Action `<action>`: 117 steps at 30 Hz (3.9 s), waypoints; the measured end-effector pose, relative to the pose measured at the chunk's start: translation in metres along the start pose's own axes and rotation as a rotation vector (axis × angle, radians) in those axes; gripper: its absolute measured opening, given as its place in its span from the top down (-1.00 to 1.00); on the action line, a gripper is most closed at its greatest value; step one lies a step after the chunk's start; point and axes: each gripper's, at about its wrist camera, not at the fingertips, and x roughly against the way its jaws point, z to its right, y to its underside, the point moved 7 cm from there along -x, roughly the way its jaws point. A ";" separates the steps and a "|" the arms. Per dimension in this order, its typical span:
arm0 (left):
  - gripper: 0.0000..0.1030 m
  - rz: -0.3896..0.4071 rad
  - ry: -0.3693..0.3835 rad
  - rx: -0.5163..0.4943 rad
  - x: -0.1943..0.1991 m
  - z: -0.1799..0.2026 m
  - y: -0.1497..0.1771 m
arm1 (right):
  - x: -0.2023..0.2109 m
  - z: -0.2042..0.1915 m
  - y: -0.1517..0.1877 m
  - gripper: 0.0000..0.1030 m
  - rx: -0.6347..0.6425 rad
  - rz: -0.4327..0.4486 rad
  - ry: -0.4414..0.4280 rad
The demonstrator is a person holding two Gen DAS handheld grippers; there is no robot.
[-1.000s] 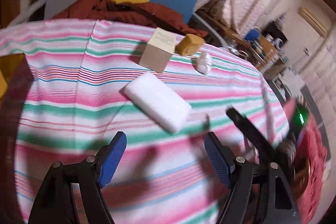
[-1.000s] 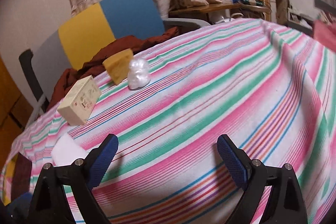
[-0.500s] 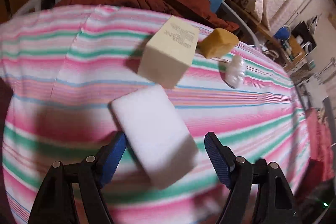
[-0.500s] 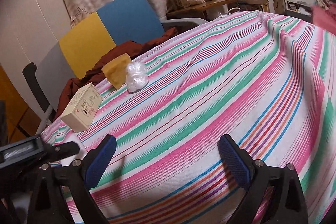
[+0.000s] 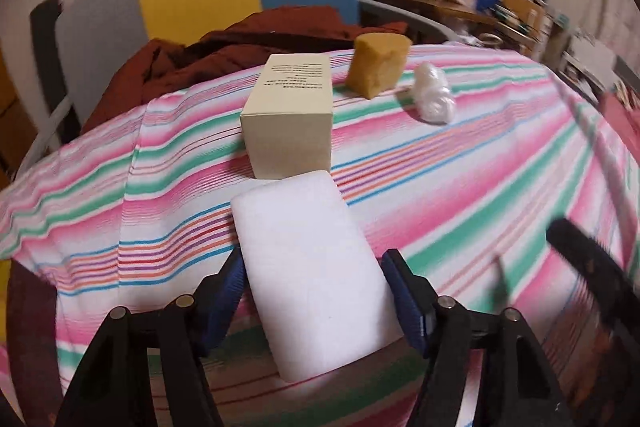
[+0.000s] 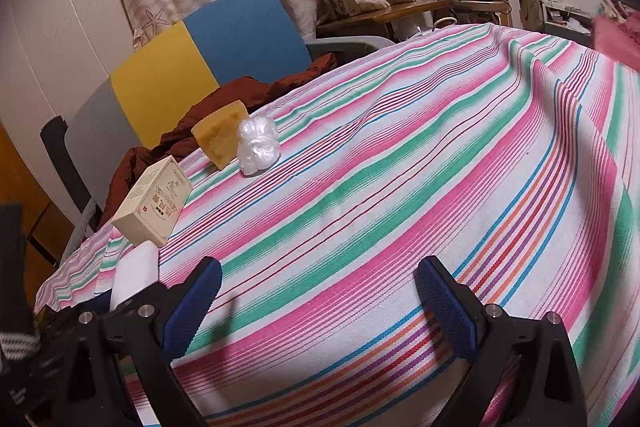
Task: Organize objects
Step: 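Grasp the white sponge with the left gripper while the right gripper grasps the plastic-wrapped bundle, then carry the white sponge and wrapped bundle into the gold tray and release both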
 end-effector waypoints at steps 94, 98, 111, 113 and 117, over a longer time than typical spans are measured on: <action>-0.19 0.374 0.251 0.490 0.215 -0.166 0.126 | 0.097 -0.208 0.096 0.20 0.284 -0.159 -0.412; -0.20 0.389 0.161 0.536 0.231 -0.214 0.139 | 0.118 -0.251 0.117 0.20 0.338 -0.192 -0.507; -0.20 0.230 0.011 0.672 0.212 -0.323 0.193 | 0.129 -0.344 0.188 0.16 0.526 -0.295 -0.581; -0.20 0.194 -0.013 0.656 0.205 -0.328 0.197 | 0.125 -0.349 0.191 0.16 0.545 -0.287 -0.558; -0.20 0.150 -0.027 0.642 0.198 -0.339 0.208 | 0.116 -0.347 0.187 -0.27 0.547 -0.258 -0.486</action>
